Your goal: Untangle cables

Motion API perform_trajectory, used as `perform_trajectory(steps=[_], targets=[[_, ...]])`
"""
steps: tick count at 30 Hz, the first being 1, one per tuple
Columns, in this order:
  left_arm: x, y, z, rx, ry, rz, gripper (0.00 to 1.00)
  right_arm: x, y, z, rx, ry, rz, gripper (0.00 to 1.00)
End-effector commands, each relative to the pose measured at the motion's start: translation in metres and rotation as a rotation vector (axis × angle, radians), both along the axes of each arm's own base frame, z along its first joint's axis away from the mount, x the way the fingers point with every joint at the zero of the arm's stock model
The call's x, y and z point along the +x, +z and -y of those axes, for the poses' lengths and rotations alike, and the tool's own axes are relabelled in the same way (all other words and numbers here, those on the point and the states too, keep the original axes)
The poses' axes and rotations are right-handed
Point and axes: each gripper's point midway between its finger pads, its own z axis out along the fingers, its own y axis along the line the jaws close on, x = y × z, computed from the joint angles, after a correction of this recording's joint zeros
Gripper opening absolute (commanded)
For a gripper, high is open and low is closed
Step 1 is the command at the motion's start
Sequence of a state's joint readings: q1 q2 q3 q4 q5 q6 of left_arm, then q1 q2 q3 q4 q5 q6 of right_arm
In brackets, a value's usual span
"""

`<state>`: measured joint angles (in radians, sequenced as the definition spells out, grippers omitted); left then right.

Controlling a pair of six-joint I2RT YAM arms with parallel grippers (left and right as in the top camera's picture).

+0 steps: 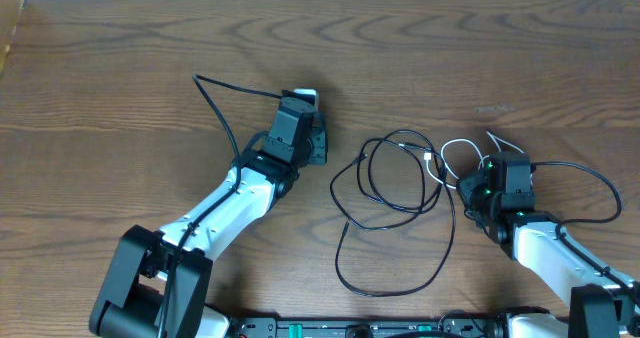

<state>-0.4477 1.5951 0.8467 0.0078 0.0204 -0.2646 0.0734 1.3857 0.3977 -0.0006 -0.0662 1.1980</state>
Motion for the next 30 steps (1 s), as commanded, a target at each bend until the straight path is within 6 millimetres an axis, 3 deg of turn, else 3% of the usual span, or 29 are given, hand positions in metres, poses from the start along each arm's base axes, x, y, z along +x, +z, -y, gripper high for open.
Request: perform_trajectory(steps=[1, 30], targets=[[0.0050, 0.0108, 0.0001, -0.006, 0.002, 0.028, 0.08, -0.0374, -0.0346, 0.0048, -0.038, -0.004, -0.147, 0.18], [0.0050, 0.0108, 0.0001, -0.007, 0.002, 0.028, 0.08, -0.0373, -0.0346, 0.0048, -0.038, -0.004, -0.147, 0.16]])
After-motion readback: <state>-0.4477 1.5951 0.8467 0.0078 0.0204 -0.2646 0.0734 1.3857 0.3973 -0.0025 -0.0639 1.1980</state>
